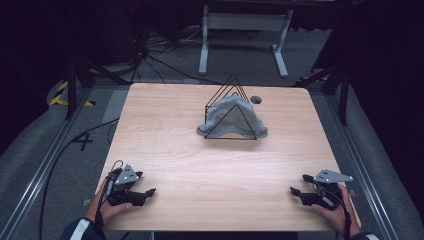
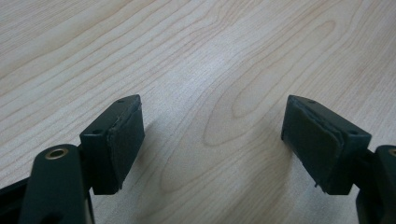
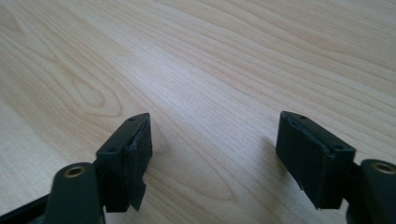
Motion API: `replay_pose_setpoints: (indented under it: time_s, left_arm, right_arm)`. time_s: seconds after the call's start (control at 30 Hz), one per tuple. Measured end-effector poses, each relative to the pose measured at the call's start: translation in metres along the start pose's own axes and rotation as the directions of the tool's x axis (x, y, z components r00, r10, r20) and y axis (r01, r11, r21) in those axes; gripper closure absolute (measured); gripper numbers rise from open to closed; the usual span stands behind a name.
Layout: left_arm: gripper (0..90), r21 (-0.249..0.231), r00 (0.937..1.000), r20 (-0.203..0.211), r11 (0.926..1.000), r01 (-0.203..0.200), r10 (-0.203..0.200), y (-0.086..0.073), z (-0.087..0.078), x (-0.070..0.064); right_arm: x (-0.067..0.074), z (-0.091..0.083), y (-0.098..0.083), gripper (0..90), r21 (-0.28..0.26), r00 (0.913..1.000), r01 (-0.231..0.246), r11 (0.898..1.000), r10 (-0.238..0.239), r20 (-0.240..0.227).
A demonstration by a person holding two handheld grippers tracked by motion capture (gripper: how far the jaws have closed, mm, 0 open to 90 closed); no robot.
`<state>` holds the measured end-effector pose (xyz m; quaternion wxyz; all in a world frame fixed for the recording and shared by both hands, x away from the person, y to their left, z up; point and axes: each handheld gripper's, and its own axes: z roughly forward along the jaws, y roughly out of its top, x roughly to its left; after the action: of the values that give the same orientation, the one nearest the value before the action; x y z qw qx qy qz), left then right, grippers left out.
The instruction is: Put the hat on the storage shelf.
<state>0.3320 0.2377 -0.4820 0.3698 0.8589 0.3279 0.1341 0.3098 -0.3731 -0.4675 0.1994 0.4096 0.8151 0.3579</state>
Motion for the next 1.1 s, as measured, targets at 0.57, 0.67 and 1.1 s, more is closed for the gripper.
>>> replay_pose_setpoints:
  time_s: [0.57,0.67,1.1]
  left_arm:
    - [17.2,0.004,1.0000,-0.005,1.0000,0.007,-0.006,0.0019,0.0024,0.0016]
    - [17.2,0.005,1.0000,-0.005,1.0000,0.006,-0.006,0.0019,0.0024,0.0017]
    - [17.2,0.006,1.0000,-0.003,1.0000,0.005,-0.005,0.0023,0.0027,0.0023]
  right_arm:
    - [-0.0023,0.0042,0.0024,16.8,0.014,0.9993,-0.023,1.000,0.023,0.029]
    - [-0.0029,0.0048,0.0027,16.7,0.012,0.9992,-0.024,1.000,0.024,0.032]
    - [-0.0032,0.0050,0.0034,16.8,0.014,0.9989,-0.033,0.999,0.033,0.035]
